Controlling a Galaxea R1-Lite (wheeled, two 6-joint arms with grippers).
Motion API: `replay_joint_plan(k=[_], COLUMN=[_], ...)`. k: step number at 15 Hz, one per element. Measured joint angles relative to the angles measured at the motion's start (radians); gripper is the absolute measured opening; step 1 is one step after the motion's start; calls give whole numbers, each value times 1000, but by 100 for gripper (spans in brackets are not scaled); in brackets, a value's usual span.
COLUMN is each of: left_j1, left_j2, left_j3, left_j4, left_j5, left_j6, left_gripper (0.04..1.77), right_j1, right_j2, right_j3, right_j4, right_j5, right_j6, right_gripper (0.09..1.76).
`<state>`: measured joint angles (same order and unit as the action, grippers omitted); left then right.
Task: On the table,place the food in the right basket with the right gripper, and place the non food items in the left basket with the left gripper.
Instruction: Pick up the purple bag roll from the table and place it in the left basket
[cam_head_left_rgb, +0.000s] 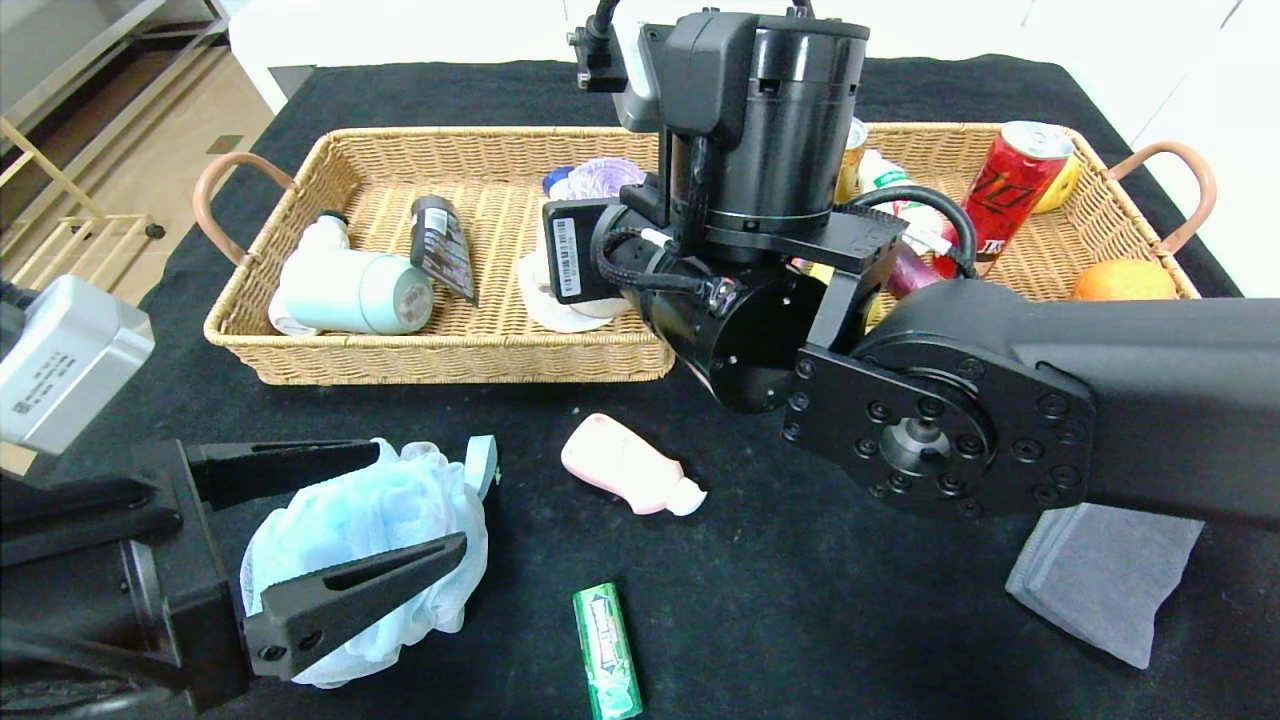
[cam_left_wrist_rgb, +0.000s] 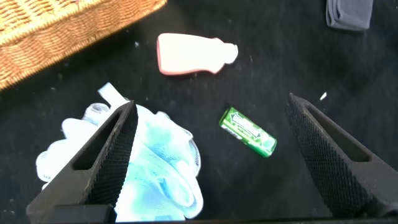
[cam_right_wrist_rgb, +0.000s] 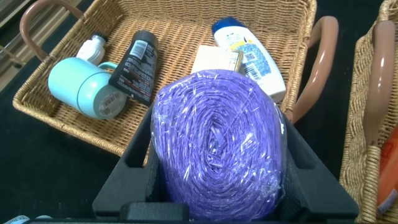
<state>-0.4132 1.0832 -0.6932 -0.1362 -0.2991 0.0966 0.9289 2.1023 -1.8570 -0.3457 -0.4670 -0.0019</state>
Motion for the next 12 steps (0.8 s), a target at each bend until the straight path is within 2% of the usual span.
replay_joint_plan(k=[6, 8, 12], left_j1=[4, 5, 5], left_j2=[3, 4, 4], left_j3=[11, 11, 12], left_j4=[-39, -39, -39], left_j5=[0, 0, 0], left_j6=[-5, -5, -5], left_gripper=[172, 172, 172], right_j1=[-10, -10, -12], right_j2=[33, 39, 41], right_j3=[-33, -34, -34], right_j4=[-2, 0, -2], right_j5=[1, 0, -2], right_j6=[-9, -12, -23], right_gripper=[97, 115, 137])
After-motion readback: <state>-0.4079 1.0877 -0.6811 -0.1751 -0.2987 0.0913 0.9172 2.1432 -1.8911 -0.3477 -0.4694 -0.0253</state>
